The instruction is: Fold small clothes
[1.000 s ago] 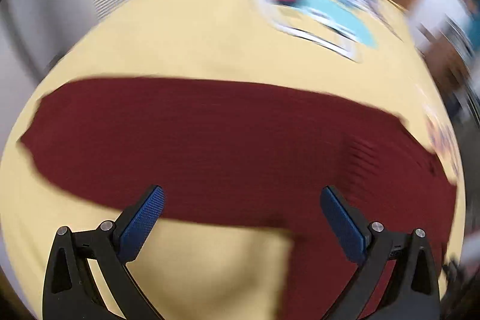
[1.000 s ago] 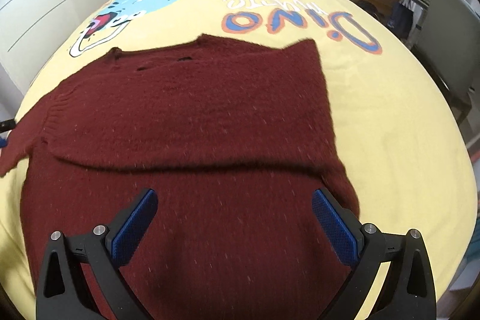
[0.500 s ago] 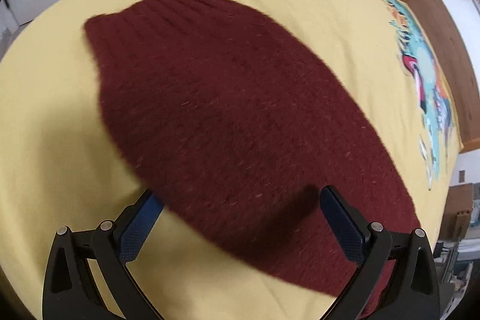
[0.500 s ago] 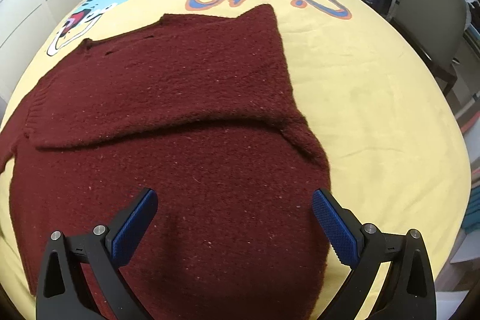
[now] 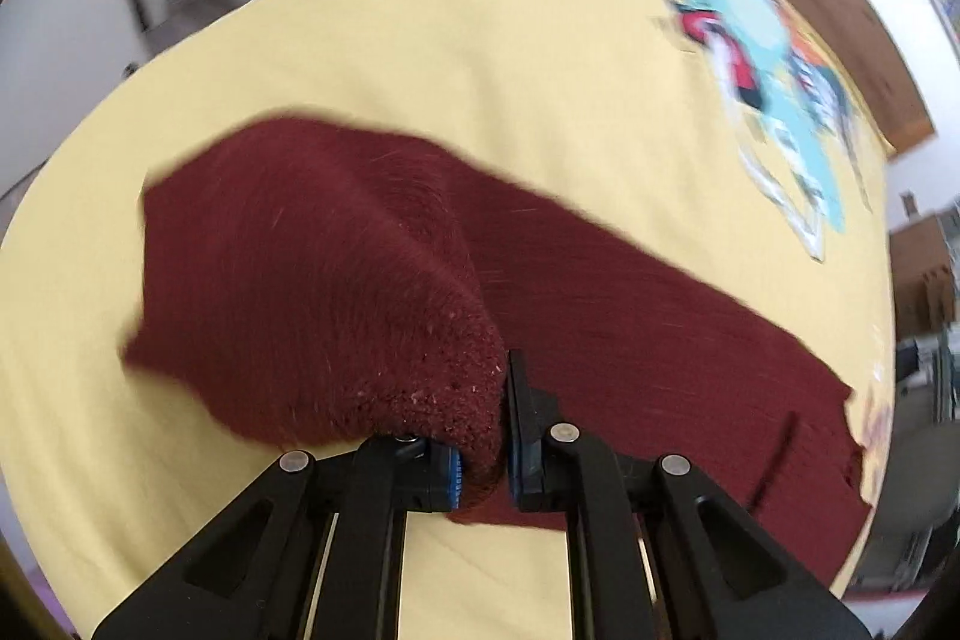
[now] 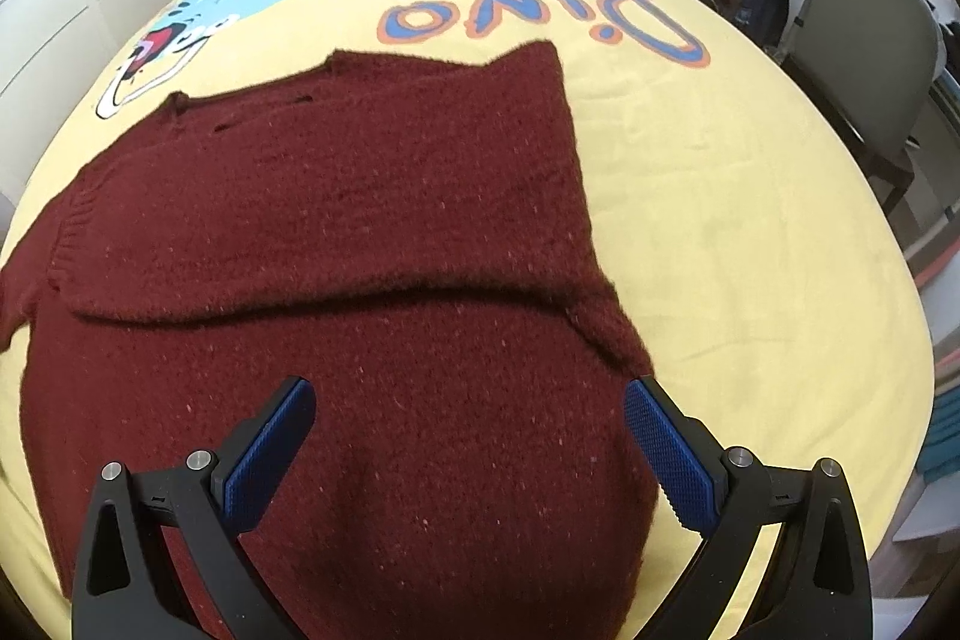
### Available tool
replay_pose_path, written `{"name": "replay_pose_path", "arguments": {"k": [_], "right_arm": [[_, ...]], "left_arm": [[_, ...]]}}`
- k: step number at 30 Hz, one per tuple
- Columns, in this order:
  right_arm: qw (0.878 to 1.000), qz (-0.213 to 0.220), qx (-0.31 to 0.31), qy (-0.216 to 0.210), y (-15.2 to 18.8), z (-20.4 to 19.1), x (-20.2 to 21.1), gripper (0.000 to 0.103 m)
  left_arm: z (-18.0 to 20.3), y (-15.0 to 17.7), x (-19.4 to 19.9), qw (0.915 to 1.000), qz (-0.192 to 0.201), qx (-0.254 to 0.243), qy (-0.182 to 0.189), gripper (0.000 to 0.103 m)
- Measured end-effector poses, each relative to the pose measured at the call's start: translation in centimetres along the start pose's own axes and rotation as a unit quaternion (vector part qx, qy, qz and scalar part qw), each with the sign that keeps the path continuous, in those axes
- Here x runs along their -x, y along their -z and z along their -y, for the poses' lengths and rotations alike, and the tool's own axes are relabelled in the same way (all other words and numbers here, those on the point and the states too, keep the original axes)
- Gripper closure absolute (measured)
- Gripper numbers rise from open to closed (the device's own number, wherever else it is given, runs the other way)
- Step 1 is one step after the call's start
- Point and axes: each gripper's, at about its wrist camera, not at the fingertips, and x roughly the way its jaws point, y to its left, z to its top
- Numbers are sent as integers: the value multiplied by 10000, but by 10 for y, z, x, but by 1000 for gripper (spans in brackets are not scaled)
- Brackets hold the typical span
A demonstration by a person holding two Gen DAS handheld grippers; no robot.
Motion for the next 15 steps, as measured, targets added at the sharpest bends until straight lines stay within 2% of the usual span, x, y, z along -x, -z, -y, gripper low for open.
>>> {"name": "replay_pose_path", "arguments": {"k": [3, 9, 12, 15], "right_arm": [[9999, 101, 39, 1, -9, -1, 5, 1], [9995, 307, 42, -47, -25, -1, 15, 1], [9991, 415, 87, -73, -35, -2, 21, 1], [9984, 540, 130, -67, -47, -1, 29, 1]], "left_arm": [[40, -2, 11, 9987, -23, -451, 229, 95], [136, 39, 45, 9876, -8, -1381, 745, 95], [187, 58, 60, 9773, -20, -1817, 1090, 95], [251, 75, 57, 9650, -34, -2261, 1329, 95]]}}
